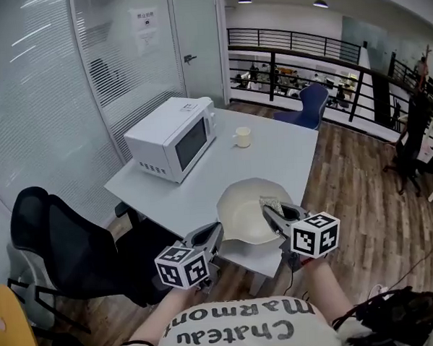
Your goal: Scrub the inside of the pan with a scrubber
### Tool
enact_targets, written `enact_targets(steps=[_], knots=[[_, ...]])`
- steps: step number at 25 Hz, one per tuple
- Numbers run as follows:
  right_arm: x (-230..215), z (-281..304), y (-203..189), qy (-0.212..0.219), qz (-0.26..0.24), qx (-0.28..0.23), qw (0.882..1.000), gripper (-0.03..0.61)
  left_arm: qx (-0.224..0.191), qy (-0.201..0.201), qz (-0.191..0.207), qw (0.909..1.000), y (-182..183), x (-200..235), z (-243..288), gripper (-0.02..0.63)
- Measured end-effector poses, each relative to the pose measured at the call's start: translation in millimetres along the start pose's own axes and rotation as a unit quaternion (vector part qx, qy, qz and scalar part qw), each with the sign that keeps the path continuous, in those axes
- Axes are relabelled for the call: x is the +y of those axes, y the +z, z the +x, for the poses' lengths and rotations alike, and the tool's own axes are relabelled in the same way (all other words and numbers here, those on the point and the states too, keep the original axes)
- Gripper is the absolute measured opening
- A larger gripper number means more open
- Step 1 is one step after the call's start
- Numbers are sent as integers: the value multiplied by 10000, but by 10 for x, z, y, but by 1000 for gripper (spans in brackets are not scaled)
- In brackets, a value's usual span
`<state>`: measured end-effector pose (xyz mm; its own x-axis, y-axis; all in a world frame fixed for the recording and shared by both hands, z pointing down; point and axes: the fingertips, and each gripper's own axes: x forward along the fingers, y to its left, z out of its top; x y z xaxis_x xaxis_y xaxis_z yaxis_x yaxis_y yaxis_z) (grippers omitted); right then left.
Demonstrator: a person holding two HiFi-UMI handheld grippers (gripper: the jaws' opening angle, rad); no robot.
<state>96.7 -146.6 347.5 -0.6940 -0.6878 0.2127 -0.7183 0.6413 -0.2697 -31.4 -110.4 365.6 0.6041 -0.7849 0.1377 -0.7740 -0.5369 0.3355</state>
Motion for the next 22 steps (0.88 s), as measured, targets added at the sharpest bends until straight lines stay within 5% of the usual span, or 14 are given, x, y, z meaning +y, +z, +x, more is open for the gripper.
enact_targets(steps=[11,22], knots=[[631,-35,-60,-627,-276,-41,9976,60,25,-545,-15,9985,232,141,-552,6],[1088,-238,-497,-1343,275,-196,9904,60,317,-931,65,9951,-89,164,-1175,6]])
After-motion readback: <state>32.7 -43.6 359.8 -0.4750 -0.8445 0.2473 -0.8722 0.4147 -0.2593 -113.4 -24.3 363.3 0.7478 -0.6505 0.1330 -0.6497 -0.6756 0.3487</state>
